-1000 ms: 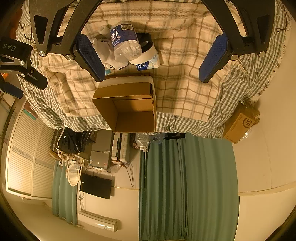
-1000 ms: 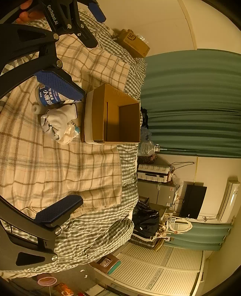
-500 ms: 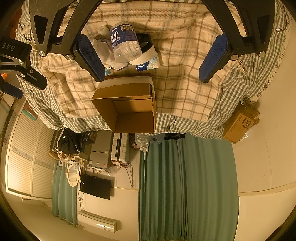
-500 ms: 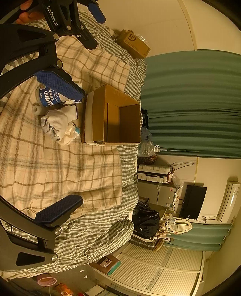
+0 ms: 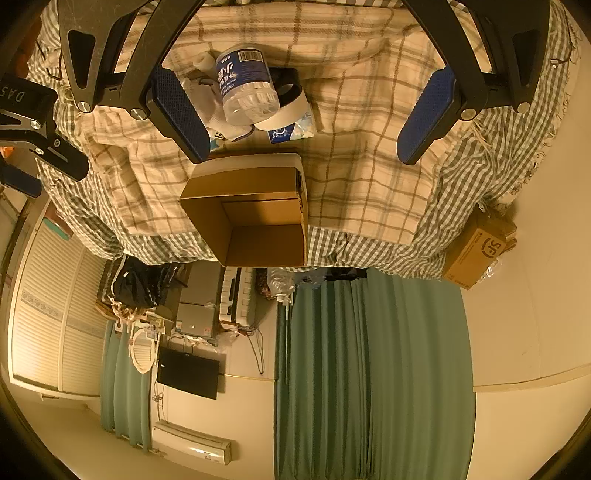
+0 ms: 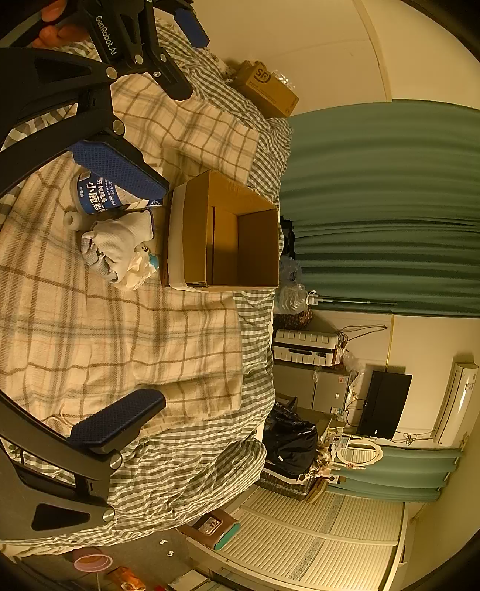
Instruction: Organize objects
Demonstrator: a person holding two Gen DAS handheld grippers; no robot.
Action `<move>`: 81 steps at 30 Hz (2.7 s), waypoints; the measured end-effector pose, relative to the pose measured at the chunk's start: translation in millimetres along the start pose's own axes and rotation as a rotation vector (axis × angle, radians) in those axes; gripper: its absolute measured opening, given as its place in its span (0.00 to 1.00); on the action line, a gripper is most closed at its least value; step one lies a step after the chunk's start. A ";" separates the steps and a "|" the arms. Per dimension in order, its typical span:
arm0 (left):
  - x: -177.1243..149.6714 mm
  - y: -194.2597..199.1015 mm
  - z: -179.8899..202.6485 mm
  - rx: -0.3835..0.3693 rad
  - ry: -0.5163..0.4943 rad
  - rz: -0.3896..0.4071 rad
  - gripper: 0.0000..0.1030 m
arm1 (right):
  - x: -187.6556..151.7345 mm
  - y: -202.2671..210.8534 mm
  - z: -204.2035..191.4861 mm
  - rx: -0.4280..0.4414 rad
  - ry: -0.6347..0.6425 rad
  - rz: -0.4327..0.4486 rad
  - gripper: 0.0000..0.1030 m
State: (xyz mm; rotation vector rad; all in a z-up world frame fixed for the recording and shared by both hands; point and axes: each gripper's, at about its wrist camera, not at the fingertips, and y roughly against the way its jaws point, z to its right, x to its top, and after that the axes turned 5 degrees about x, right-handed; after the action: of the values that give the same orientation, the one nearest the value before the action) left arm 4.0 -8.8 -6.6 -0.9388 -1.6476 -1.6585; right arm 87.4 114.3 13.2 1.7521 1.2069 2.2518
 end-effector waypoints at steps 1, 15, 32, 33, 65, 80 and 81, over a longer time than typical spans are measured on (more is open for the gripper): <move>0.0 0.0 0.0 -0.021 -0.012 0.001 1.00 | 0.1 -0.1 -0.4 0.000 0.000 0.000 1.00; 0.4 -0.3 -0.6 -0.032 -0.016 -0.001 1.00 | 2.8 2.3 3.1 0.002 -0.003 0.005 1.00; 0.3 -2.3 -1.0 -0.043 -0.024 -0.008 1.00 | 2.0 2.8 3.2 -0.004 -0.013 0.008 1.00; -0.2 -2.6 -1.0 -0.044 -0.025 -0.008 1.00 | 1.7 3.0 3.3 -0.004 -0.013 0.009 1.00; -65.6 -127.4 57.4 -0.235 -0.195 -0.482 0.92 | -35.9 -86.3 43.0 0.023 -0.135 -0.175 0.97; -47.4 -107.6 27.3 -0.349 -0.178 -0.435 0.65 | -41.9 -120.3 37.4 0.067 -0.132 -0.267 0.94; -42.4 -105.6 22.1 -0.331 -0.181 -0.420 0.65 | -41.8 -124.2 34.4 0.076 -0.127 -0.276 0.94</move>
State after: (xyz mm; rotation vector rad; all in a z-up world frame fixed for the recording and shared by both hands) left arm -58.0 14.7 -101.7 -0.9675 -1.8150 -2.2386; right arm 80.5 199.6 -91.8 1.6085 1.4240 1.9364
